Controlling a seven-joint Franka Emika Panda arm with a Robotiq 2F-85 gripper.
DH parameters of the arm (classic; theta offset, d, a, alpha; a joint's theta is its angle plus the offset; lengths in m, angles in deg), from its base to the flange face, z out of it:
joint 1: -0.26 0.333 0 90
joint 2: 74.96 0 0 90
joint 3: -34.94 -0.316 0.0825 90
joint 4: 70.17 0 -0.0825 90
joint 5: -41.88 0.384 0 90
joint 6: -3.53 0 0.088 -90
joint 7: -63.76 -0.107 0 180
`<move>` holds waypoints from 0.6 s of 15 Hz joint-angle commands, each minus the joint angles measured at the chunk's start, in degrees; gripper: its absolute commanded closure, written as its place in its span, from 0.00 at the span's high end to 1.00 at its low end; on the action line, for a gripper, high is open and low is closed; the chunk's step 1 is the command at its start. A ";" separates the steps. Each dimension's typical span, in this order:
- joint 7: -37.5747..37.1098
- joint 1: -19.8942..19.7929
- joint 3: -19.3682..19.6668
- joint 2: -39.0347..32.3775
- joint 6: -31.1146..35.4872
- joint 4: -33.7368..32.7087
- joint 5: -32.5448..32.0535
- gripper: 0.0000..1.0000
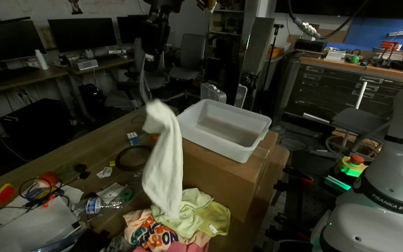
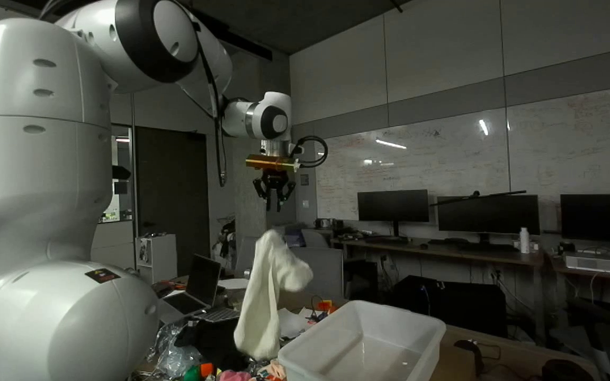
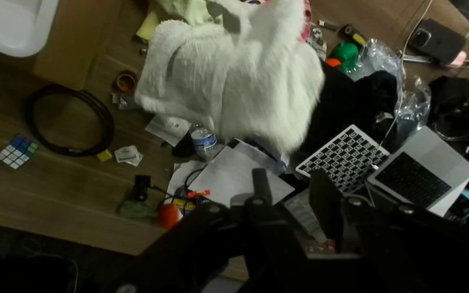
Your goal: Remove the things from the bowl and put them on the table
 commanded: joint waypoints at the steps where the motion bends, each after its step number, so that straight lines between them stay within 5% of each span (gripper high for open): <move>1: 1.30 -0.51 0.22 -0.10 -3.21 -1.02 -2.42 0.66; 5: -4.44 -1.60 1.16 0.29 -11.17 -0.47 -14.24 0.96; 9: -5.39 -3.39 2.91 3.78 -15.20 4.61 -20.64 1.00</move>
